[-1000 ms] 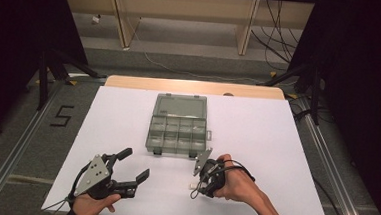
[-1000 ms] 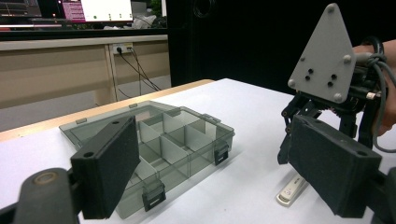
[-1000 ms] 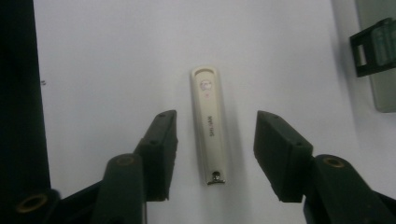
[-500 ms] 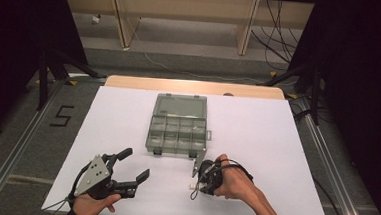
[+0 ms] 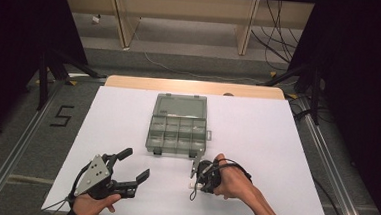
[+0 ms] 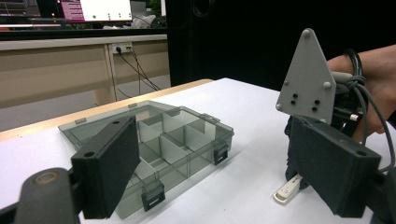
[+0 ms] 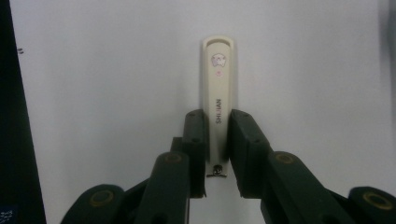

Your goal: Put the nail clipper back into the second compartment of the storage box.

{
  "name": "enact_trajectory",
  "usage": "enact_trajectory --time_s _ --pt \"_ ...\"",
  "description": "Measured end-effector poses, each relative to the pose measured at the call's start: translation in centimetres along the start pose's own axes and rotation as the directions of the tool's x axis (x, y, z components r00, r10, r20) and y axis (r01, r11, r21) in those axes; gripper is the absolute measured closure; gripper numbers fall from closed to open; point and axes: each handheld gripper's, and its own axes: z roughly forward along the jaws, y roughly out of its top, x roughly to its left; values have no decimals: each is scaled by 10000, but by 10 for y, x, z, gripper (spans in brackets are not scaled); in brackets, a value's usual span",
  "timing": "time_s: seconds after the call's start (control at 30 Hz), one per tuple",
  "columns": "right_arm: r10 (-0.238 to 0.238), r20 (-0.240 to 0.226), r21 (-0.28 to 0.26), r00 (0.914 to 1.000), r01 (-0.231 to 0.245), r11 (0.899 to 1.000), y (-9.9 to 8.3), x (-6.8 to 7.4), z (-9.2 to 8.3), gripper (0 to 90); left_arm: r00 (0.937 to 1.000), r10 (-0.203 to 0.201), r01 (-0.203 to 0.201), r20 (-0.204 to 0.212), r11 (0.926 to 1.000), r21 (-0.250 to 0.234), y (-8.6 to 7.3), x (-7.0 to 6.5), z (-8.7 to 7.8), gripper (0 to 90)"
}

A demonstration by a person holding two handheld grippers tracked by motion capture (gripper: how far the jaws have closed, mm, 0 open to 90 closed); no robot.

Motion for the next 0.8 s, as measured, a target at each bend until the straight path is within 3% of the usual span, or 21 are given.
enact_trajectory --time_s 0.23,0.33,0.37,0.43,0.53,0.6,0.67,0.73,0.77,0.8 --pt "290 198 -196 9994 -286 9994 0 -1 -4 775 9999 -15 16 -103 10000 89 1 0 -1 164" --pt "461 269 -640 9986 -443 9970 -1 -3 -11 775 9999 1 0 -107 10000 91 1 0 -1 164" --pt "427 491 -856 9979 -384 9956 -1 -5 -15 775 9999 -7 9 -113 10000 94 1 0 -1 164" --pt "694 447 -1248 9966 -634 9902 -1 -5 -20 775 9999 -3 4 -117 10000 91 1 0 -1 164" --pt "977 619 -2123 9933 -825 9737 -1 -10 -31 775 9999 8 -7 -127 10000 91 1 1 -1 164" --pt "1140 667 -2195 9912 -969 9708 -1 -11 -32 776 9999 19 -18 -137 10000 87 1 1 -1 164" --pt "1463 814 -2575 9859 -1210 9587 0 -16 -34 776 9999 5 -4 -148 10000 96 1 1 -2 164" --pt "1519 870 -2617 9845 -1246 9571 1 -17 -35 775 9999 9 -7 -151 10000 91 1 1 -2 165" --pt "1671 875 -2852 9821 -1360 9488 2 -20 -36 775 9999 14 -13 -150 10000 90 1 1 -2 164" --pt "1671 875 -2852 9821 -1360 9488 2 -20 -36 775 9999 12 -10 -147 10000 86 1 1 -2 164"
